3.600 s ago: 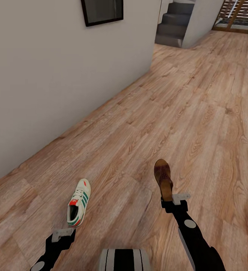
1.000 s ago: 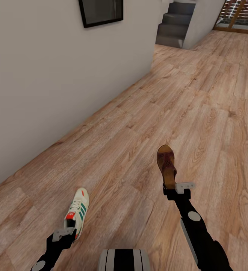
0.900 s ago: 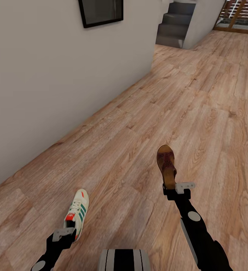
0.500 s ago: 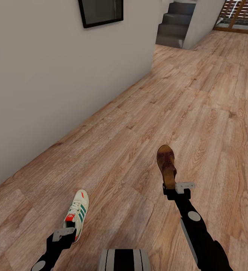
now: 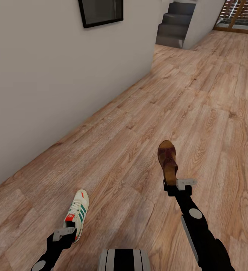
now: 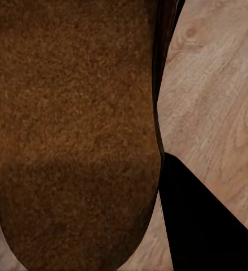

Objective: Pick up the two gym shoes and the two sandals from the corridor floor and place them onto the hallstand (shoe rack) in the corridor, making sure they are on the rack and not on the floor. Arrange them so the two gym shoes are next to each other and the two sandals are next to each other.

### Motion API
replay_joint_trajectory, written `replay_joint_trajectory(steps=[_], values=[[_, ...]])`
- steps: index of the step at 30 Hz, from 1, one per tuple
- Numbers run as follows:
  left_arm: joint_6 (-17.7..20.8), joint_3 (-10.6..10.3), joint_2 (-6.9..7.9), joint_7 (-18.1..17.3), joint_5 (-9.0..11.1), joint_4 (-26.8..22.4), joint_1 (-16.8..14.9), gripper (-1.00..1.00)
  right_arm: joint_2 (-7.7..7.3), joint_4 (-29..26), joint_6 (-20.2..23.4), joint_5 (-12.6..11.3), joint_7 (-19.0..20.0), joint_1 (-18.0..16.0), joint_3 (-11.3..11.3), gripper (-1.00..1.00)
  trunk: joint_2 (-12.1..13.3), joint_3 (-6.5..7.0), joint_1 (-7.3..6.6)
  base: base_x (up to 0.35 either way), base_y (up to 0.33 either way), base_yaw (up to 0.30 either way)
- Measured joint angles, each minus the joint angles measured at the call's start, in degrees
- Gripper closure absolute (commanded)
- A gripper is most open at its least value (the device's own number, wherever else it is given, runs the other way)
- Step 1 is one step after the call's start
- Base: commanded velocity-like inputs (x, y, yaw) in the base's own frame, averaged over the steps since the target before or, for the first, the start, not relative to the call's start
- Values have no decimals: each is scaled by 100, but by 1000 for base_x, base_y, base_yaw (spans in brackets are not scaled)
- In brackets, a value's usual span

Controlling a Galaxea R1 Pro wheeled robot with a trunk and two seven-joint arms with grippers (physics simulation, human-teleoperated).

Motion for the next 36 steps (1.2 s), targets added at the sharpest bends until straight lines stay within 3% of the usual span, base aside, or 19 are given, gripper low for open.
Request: replay_joint_trajectory(steps=[3,7,12,19,32,36], values=[[0,-1,-5,0,0,0,0,-100,3,-412,495,6,5,0,-2,100,-1,-21,3,0,0,0],[0,-2,-14,0,0,-1,0,-100,3,-549,623,3,7,1,-6,100,-6,-118,13,0,0,0],[0,-2,-17,-1,0,-36,0,-100,3,-603,661,3,10,1,-7,100,-13,-267,26,0,0,0],[0,4,-10,-1,0,-44,0,-100,3,-607,665,4,9,1,-12,100,-13,-329,26,0,0,0],[0,7,-12,-1,0,-45,0,-100,3,-632,666,7,7,1,-13,100,-31,-698,60,0,0,0],[0,7,-14,-1,0,-42,0,-100,3,-672,671,13,7,0,-13,100,-31,-729,59,0,0,0]])
